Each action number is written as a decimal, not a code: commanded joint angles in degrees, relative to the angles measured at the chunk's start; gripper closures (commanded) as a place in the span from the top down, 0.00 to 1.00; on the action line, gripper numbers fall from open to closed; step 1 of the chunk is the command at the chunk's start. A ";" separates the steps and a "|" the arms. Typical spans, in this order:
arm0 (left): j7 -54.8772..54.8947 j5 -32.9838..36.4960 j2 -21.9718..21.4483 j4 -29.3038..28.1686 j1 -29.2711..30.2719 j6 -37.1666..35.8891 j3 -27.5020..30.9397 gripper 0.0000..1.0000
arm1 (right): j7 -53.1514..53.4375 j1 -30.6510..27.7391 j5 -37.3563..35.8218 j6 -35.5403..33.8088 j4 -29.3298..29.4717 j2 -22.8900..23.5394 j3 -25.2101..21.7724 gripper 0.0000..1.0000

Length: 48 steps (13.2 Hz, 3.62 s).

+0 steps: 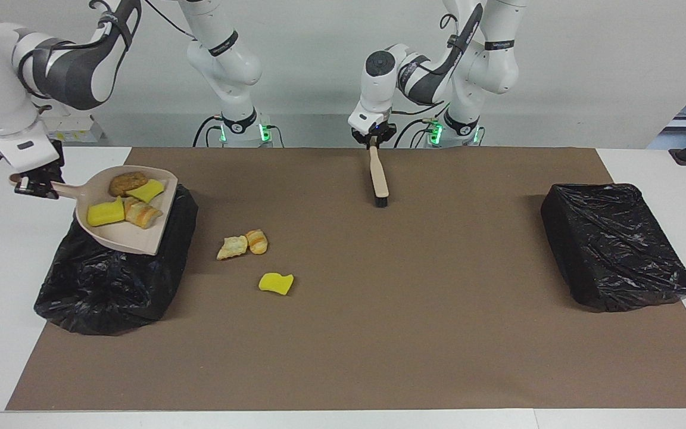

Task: Sweep and dump trash in bin

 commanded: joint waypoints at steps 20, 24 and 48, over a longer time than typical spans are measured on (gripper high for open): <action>51.70 11.57 9.73 57.68 43.26 -37.78 1.92 1.00 | 11.83 4.63 -37.92 7.85 -8.21 -8.08 2.09 0.00; 54.64 11.31 13.94 67.44 45.64 -44.38 2.01 1.00 | 13.14 9.20 -26.25 4.87 -8.21 -8.08 2.09 0.00; 54.02 11.31 10.27 63.60 49.34 -46.41 2.53 1.00 | 109.43 45.04 21.50 8.45 -7.60 6.41 2.27 0.00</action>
